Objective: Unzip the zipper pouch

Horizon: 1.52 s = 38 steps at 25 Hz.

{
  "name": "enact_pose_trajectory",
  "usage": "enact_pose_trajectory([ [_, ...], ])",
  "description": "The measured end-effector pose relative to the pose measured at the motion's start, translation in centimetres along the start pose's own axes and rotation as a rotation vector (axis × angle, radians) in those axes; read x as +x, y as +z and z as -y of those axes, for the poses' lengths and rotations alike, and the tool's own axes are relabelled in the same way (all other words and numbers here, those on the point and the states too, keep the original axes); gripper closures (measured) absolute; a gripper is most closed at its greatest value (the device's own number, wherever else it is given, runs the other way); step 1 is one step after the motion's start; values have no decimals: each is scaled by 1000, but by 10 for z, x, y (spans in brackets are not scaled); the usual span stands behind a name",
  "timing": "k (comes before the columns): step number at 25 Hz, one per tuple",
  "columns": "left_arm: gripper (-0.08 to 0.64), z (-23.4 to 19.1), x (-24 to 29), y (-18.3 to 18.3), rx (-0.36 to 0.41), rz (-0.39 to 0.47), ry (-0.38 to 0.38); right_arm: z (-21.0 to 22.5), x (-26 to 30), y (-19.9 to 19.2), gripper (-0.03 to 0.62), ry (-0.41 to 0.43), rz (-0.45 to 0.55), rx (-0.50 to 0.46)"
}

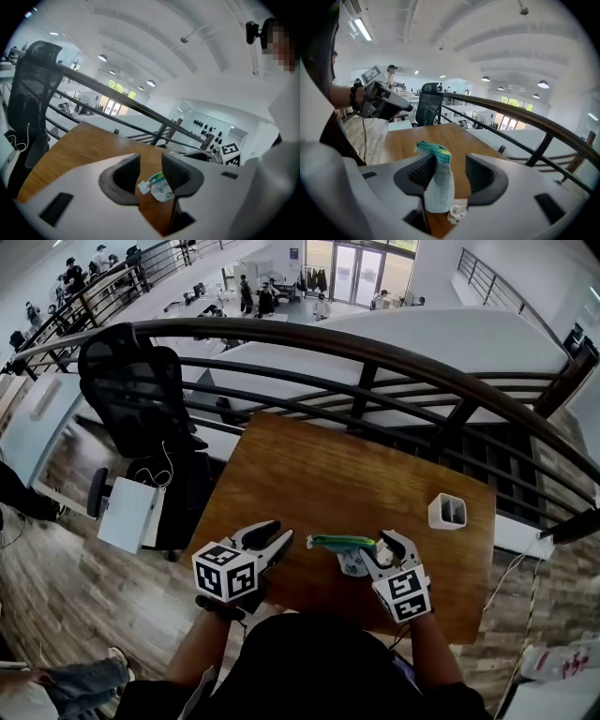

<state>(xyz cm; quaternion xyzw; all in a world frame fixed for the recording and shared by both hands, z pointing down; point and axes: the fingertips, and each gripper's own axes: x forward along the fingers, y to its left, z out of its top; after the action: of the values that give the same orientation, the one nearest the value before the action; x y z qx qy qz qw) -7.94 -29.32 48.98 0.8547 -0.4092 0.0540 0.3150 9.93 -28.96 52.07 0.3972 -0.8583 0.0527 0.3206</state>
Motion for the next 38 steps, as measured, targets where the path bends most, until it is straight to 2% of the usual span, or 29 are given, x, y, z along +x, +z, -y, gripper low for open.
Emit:
enact_pose_trajectory([
  [4,408,-1,0,4,-5,6,-3,6,-2,-15,378,-4,-79,20],
  [7,408,0,0,4,-5,8,-14,2,3,-25,277,44,-135,72],
  [8,408,1,-1,3,-4,7,-17,1,3,-27,273,45,-136,84],
  [12,410,3,-3,2,-5,14,-22,7,-6,-18,339,4,-68,104],
  [15,410,3,-5,6,-4,33,-18,13,-12,-9,362,-8,-28,121],
  [19,414,5,-7,13,43,64,-14,18,-18,1,405,-41,25,112],
  [23,461,6,-10,24,101,129,10,29,-27,13,458,-91,93,115],
  [28,522,5,-15,41,151,192,49,53,-51,33,552,-161,213,178],
  [33,531,2,-18,52,178,224,59,68,-69,41,569,-206,282,234],
  [38,537,4,-24,66,209,298,92,80,-94,47,598,-303,375,223],
])
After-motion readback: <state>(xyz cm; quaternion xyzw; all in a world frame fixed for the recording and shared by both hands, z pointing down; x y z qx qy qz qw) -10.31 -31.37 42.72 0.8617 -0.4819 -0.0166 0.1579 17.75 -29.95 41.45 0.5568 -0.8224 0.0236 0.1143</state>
